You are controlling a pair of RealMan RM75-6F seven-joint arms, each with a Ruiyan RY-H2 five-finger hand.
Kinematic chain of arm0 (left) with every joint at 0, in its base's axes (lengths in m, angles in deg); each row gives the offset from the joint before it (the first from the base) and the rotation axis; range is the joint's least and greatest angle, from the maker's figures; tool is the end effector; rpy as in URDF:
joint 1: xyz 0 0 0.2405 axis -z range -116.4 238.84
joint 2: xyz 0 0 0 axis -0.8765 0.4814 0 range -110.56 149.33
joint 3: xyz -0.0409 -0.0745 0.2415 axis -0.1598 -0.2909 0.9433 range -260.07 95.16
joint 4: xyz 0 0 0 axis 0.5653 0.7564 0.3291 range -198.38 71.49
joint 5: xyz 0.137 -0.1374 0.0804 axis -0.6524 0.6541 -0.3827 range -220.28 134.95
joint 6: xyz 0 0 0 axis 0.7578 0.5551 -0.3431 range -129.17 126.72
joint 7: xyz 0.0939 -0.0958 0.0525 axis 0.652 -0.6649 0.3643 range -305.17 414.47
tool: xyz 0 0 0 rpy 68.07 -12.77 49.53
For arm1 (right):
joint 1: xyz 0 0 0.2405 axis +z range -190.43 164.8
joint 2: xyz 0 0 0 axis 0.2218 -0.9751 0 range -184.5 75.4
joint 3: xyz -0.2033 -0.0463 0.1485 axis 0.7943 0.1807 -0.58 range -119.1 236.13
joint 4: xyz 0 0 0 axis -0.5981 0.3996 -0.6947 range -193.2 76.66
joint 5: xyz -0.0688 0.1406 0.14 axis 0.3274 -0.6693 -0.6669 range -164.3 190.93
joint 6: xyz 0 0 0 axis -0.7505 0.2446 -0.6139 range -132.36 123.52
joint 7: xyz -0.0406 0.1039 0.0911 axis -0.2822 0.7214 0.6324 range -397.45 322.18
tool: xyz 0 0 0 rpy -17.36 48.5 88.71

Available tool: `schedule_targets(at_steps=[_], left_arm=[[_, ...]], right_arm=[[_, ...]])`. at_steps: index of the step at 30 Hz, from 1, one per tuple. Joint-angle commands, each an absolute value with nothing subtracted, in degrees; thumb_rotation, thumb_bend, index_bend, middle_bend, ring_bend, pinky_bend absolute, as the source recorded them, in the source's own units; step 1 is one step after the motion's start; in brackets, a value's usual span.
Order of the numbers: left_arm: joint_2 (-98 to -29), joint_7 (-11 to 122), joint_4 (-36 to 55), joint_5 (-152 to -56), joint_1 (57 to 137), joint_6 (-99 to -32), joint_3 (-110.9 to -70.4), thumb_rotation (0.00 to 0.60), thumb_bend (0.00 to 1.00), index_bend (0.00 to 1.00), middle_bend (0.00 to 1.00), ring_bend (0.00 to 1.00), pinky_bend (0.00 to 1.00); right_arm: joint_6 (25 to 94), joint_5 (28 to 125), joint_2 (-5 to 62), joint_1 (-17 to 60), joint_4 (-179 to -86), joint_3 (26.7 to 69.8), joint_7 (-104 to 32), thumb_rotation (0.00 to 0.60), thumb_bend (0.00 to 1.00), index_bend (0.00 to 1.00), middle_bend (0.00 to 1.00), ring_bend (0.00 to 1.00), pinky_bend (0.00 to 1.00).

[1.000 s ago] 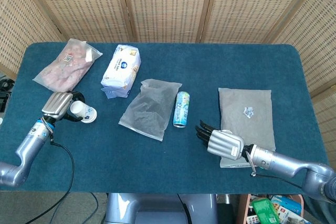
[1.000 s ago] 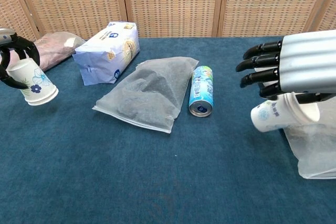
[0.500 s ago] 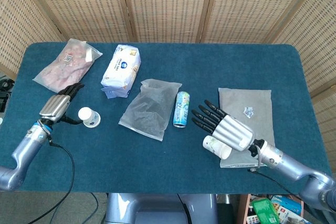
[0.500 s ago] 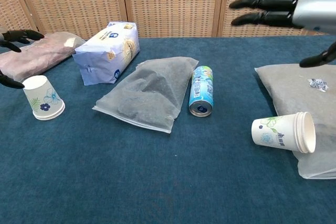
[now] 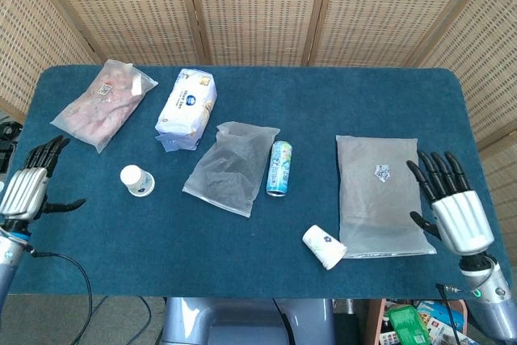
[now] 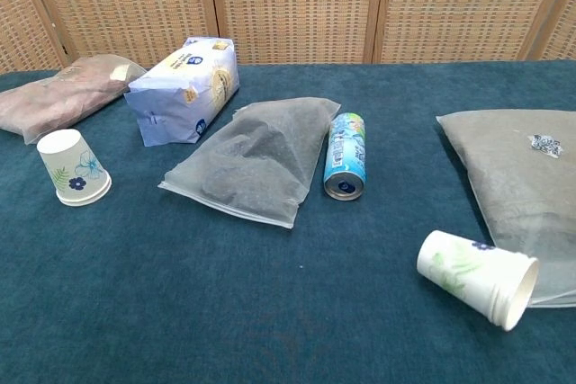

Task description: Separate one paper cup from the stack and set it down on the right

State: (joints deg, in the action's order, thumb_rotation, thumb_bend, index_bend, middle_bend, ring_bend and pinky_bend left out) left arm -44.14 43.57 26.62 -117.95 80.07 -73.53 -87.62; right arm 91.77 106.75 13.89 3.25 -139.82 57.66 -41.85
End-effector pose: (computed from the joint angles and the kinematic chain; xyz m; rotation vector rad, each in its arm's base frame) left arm -0.2977 0.2655 0.1544 -1.3865 -1.0900 -1.0067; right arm -0.2740 -0.2306 0.1639 1.5278 -0.4560 1.0857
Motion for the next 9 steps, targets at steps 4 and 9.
schedule_targets(at_steps=[4,9], left_arm=[[-43.81,45.87,29.18,-121.01,75.5,-79.46,-85.1,0.6,0.11,0.0,0.0,0.0,0.0],[-44.15,46.59,28.9,-121.91,74.73,-80.0,-84.51,0.6,0.11,0.0,0.0,0.0,0.0]], right_arm=[[93.83,103.22,16.0,-2.2,-140.89,58.29,-39.53,0.6,0.0,0.0,0.0,0.0,0.0],[94.19,102.83,15.78,-3.36,-141.47,57.99,-40.19,0.6,0.0,0.0,0.0,0.0,0.0]])
